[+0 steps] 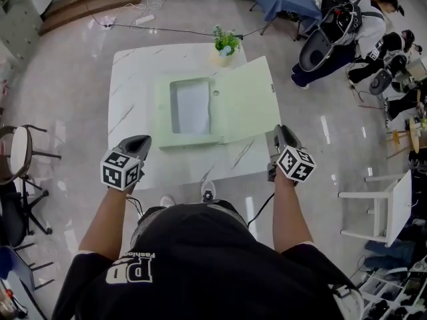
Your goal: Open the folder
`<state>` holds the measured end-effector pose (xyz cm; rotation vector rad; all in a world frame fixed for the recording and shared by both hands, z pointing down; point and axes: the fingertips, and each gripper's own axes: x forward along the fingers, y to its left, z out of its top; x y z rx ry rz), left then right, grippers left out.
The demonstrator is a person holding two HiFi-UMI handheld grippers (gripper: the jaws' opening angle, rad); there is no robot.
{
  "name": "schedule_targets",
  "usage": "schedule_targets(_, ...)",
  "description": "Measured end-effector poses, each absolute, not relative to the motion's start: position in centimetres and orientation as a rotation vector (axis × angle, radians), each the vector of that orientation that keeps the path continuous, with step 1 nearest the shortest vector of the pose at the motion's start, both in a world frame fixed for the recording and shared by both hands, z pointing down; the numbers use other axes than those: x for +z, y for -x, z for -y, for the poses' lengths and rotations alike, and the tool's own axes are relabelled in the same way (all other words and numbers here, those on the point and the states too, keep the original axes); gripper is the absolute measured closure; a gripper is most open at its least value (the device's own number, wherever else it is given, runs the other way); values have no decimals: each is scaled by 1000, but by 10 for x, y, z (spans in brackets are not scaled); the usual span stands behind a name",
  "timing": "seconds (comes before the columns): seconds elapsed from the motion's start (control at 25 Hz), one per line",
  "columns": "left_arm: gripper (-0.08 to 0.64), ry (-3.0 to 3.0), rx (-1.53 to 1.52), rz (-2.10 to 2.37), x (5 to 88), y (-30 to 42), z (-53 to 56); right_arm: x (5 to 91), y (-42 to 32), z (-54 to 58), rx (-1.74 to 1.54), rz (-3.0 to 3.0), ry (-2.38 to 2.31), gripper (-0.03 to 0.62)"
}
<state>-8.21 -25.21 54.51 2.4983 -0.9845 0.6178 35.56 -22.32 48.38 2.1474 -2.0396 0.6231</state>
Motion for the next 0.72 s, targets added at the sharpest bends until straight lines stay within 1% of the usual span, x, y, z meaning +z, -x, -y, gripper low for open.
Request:
schedule_targets(0.4, 509, -2581, 411, 1015, 483, 80, 243, 423, -257, 223, 203, 2139, -1912, 522)
schedule_targets(0.72, 509, -2624, 292, 1027, 442, 77, 235, 405, -174, 223, 204, 2368, -1640, 523)
